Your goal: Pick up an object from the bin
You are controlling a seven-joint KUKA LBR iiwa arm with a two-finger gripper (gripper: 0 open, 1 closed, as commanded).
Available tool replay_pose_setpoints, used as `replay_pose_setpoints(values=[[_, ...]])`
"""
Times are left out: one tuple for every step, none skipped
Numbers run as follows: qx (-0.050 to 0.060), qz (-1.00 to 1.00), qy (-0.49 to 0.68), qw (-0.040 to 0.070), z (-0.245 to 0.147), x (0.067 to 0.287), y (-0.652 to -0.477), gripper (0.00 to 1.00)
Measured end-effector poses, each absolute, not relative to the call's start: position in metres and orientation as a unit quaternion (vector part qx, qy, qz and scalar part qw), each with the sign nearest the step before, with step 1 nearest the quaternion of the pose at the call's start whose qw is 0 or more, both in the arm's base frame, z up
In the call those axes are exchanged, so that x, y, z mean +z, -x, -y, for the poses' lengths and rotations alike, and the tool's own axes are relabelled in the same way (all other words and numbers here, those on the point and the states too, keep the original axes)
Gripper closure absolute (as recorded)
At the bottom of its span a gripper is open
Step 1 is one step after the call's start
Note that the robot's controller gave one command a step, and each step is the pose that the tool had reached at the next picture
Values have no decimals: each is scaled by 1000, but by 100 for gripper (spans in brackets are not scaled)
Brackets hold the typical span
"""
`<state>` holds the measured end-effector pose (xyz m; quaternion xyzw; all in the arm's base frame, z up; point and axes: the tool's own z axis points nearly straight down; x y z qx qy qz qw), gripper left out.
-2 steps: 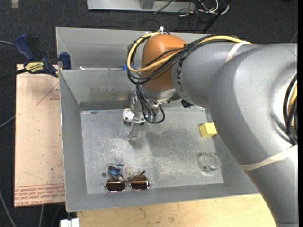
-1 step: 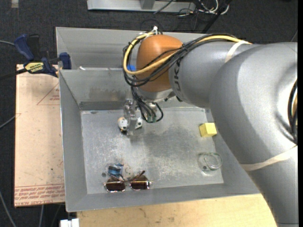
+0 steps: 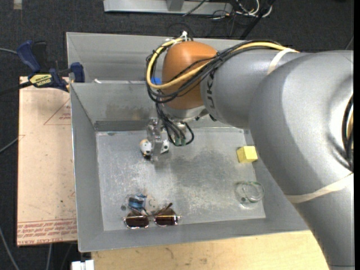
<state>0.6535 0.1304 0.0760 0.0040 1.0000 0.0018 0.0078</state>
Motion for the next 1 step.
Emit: replay_pose_setpoints(values=[[1,-1000,-4,6,-130,79,-652,100]])
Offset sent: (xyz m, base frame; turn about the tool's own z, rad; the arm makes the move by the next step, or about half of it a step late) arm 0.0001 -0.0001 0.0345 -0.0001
